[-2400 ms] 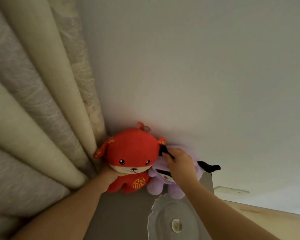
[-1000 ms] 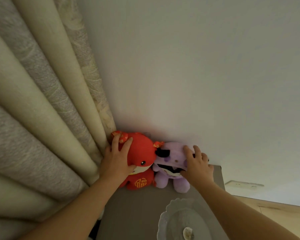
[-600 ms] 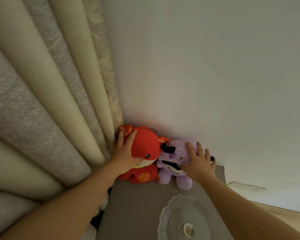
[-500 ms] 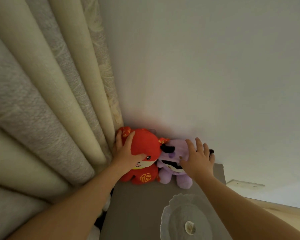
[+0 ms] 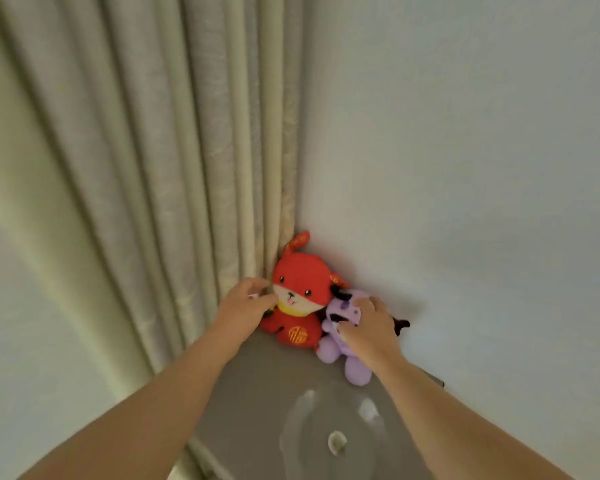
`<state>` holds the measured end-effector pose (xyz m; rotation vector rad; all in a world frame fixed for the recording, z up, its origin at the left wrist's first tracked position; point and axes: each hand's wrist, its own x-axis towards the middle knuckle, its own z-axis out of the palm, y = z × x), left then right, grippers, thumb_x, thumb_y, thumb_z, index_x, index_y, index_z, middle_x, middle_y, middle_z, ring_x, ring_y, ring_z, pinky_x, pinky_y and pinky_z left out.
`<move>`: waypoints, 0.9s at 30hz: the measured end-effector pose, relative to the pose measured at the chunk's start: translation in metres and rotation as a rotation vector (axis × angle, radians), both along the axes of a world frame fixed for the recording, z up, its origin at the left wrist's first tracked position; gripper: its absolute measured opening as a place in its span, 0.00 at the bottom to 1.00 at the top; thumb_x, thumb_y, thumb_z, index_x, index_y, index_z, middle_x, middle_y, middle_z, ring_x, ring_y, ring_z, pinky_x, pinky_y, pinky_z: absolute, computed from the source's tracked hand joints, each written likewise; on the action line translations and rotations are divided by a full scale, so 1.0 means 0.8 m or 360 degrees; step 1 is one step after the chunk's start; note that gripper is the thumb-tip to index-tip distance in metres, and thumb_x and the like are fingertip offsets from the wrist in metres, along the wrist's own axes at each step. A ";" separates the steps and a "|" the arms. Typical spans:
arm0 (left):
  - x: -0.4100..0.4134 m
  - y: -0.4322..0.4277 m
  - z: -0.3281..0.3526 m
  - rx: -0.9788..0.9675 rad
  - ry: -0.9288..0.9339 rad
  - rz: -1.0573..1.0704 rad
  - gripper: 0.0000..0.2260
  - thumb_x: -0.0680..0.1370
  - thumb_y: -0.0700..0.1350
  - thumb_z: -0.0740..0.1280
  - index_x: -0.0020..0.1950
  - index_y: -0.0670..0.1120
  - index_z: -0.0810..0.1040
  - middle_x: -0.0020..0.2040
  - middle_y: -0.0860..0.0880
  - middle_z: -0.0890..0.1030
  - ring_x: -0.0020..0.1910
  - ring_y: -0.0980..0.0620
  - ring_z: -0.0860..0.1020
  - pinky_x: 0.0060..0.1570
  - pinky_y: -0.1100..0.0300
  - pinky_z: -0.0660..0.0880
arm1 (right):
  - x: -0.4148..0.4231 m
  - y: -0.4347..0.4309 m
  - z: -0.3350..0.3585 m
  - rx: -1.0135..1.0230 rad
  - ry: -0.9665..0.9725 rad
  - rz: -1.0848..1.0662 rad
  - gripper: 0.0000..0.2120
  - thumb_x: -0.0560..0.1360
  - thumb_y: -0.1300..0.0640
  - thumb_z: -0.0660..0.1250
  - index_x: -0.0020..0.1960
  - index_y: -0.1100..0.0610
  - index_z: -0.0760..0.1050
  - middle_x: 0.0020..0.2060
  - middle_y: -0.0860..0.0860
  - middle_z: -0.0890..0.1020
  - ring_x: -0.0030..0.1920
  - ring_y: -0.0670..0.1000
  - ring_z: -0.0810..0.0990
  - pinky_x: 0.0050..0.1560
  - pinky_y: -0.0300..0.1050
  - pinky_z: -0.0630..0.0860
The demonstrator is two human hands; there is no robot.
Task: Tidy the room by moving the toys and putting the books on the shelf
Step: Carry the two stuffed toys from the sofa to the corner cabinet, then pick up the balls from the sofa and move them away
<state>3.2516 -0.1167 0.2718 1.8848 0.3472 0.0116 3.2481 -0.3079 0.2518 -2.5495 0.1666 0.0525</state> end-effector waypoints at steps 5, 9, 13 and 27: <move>-0.132 0.024 0.009 -0.0121 0.0030 0.0303 0.06 0.75 0.41 0.67 0.51 0.48 0.76 0.44 0.52 0.78 0.48 0.50 0.75 0.41 0.63 0.69 | -0.083 0.035 0.006 0.0199 0.0065 0.0241 0.17 0.73 0.56 0.63 0.61 0.59 0.72 0.54 0.55 0.75 0.54 0.57 0.77 0.51 0.48 0.73; -0.248 0.070 0.016 -0.0216 0.0102 0.0550 0.07 0.76 0.42 0.66 0.54 0.48 0.77 0.49 0.50 0.78 0.50 0.50 0.75 0.48 0.59 0.71 | -0.154 0.091 0.015 0.0373 0.0213 0.0596 0.18 0.76 0.55 0.63 0.65 0.56 0.69 0.62 0.54 0.73 0.60 0.53 0.73 0.51 0.40 0.66; -0.376 0.127 0.012 -0.0238 0.0112 0.0917 0.09 0.76 0.42 0.66 0.56 0.47 0.77 0.47 0.50 0.79 0.51 0.49 0.77 0.51 0.57 0.71 | -0.235 0.173 0.028 0.0427 0.0323 0.0950 0.16 0.77 0.57 0.61 0.63 0.61 0.70 0.60 0.56 0.75 0.61 0.55 0.73 0.54 0.43 0.67; -1.046 0.191 -0.027 -0.0270 0.0016 0.2485 0.04 0.76 0.39 0.65 0.49 0.47 0.76 0.39 0.50 0.78 0.43 0.49 0.76 0.39 0.61 0.69 | -0.813 0.437 -0.002 0.0385 0.0893 0.2250 0.09 0.75 0.58 0.64 0.55 0.57 0.75 0.44 0.50 0.77 0.44 0.50 0.74 0.38 0.39 0.68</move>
